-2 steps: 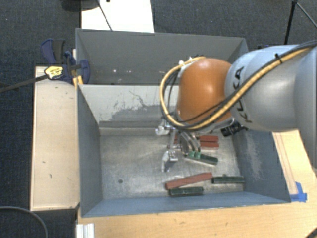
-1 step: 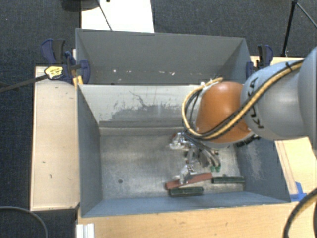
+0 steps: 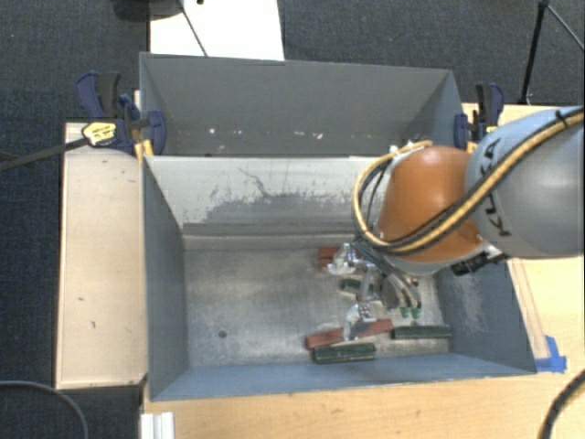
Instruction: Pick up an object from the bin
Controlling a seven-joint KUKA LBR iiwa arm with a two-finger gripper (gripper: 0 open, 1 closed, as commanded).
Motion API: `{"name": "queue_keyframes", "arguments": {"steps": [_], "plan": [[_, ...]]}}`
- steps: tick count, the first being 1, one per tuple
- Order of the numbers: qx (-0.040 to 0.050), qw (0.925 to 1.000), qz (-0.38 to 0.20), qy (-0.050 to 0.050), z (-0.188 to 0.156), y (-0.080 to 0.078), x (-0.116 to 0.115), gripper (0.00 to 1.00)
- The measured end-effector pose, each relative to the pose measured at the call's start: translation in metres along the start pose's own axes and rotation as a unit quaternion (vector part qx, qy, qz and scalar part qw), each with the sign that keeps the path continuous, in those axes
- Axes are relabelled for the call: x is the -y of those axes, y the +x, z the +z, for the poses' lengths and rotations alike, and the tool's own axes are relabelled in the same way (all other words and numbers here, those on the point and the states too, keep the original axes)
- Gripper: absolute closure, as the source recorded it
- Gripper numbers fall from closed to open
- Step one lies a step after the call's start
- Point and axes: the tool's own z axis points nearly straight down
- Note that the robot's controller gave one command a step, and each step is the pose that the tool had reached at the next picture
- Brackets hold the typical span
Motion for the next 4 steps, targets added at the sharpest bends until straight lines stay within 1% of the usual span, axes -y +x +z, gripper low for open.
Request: {"name": "queue_keyframes", "arguments": {"steps": [1,2,3,4], "plan": [[0.0035,0.9981,0.062,0.000,0.004,0.022,0.031,0.00],[0.0027,1.0000,-0.006,0.000,0.050,0.024,0.044,0.00],[0.0195,0.9997,0.015,-0.002,0.053,0.015,0.044,1.00],[0.0193,0.9997,0.018,-0.002,0.053,0.015,0.043,1.00]]}}
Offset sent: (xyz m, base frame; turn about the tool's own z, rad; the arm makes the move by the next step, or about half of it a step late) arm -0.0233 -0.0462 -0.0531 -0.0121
